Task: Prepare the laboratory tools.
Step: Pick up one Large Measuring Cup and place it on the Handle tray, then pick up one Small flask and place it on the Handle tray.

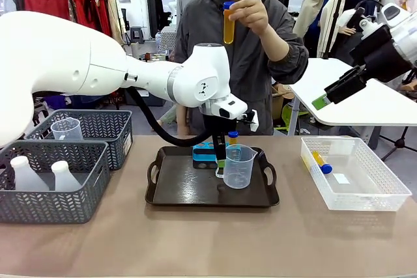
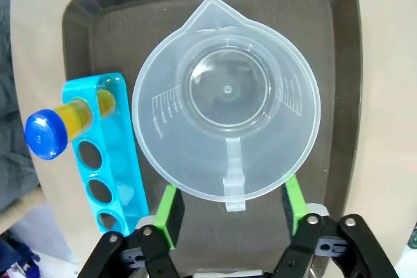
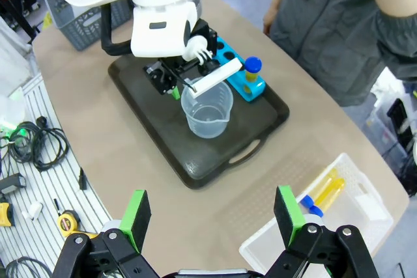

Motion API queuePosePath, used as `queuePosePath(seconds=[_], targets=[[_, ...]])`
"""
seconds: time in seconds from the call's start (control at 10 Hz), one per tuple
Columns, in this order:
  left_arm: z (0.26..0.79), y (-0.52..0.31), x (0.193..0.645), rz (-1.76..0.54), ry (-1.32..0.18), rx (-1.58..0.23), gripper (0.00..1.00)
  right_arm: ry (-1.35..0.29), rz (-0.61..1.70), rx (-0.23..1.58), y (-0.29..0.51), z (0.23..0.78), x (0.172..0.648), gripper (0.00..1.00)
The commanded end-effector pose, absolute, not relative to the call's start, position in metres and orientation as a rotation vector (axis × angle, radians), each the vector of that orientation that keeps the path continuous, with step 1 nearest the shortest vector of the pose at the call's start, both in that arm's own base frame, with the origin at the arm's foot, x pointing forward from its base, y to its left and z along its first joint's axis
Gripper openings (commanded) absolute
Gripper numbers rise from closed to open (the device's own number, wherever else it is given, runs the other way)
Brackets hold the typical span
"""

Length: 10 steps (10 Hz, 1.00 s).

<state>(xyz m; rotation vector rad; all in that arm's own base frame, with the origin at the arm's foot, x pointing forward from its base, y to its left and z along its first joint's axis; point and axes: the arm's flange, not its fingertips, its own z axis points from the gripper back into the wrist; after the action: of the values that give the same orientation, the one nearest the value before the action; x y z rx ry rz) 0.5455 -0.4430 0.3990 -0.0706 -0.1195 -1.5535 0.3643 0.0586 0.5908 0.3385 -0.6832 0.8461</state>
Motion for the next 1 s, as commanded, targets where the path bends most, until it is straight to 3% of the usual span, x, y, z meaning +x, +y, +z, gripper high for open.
queuePosePath(seconds=[0.0,0.4,0.9], targets=[[0.411,-0.433,0.538,-1.566,-0.123,-0.099,1.0,-0.69,0.843,0.362,0.059,0.592,0.365,1.0],[0.43,-0.426,0.527,-1.554,-0.125,-0.081,1.0,-0.69,0.843,0.362,0.059,0.592,0.365,1.0],[0.494,-0.384,0.504,-1.449,-0.127,-0.06,1.0,-0.69,0.843,0.362,0.059,0.592,0.365,1.0]])
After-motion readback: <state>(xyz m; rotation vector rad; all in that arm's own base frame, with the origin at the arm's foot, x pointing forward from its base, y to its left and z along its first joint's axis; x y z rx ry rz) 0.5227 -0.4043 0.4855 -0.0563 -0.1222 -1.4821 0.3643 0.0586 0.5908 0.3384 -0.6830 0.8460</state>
